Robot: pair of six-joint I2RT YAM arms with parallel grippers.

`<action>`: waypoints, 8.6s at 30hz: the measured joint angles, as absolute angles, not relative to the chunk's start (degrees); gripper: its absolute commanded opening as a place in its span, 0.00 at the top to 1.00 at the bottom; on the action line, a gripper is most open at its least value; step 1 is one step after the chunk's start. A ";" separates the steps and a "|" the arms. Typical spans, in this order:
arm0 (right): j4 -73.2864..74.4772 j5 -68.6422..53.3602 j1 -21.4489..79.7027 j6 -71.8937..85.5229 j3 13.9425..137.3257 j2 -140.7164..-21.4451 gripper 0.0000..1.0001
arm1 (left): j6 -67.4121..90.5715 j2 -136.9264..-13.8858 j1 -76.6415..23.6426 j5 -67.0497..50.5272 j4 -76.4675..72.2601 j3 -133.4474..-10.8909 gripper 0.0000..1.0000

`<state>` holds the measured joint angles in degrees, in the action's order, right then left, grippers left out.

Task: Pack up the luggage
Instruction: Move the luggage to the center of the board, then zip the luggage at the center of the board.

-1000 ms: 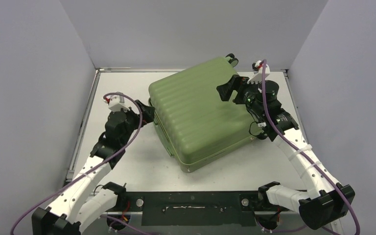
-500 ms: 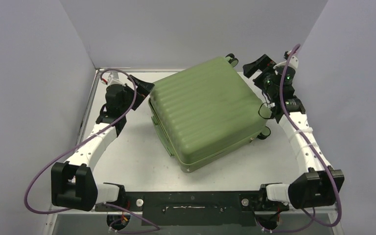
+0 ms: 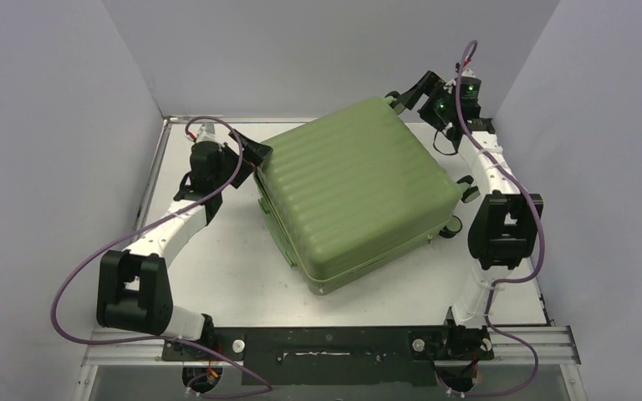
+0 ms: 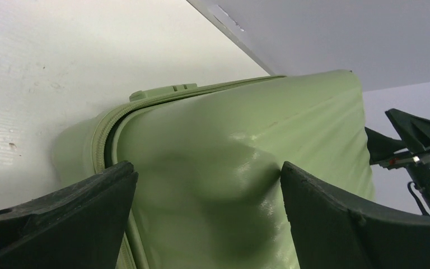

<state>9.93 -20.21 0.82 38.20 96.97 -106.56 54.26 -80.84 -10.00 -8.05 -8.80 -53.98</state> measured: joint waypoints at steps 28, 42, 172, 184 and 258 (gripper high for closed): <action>-12.14 -28.99 4.36 60.90 102.15 -123.66 0.31 | 53.56 -84.75 -9.89 -14.41 -15.18 -53.06 0.07; -24.99 -32.95 3.55 71.75 100.71 -123.22 0.40 | 51.77 -78.72 -11.53 -10.94 -16.38 -53.10 0.07; 21.12 -5.43 22.96 23.51 56.14 -43.40 0.05 | 49.71 -47.46 -57.39 29.21 25.78 -28.16 1.00; 21.98 -5.10 22.96 23.24 54.19 -43.68 0.04 | 43.24 -59.44 -39.83 15.11 8.75 -26.28 1.00; 22.17 2.59 22.92 23.00 53.32 -44.03 0.03 | 50.00 -69.43 -82.19 50.13 10.57 -40.86 0.34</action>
<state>22.17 2.59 22.92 23.00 53.32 -44.03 50.00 -69.43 -82.19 50.13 10.57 -40.86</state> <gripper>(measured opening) 0.966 0.663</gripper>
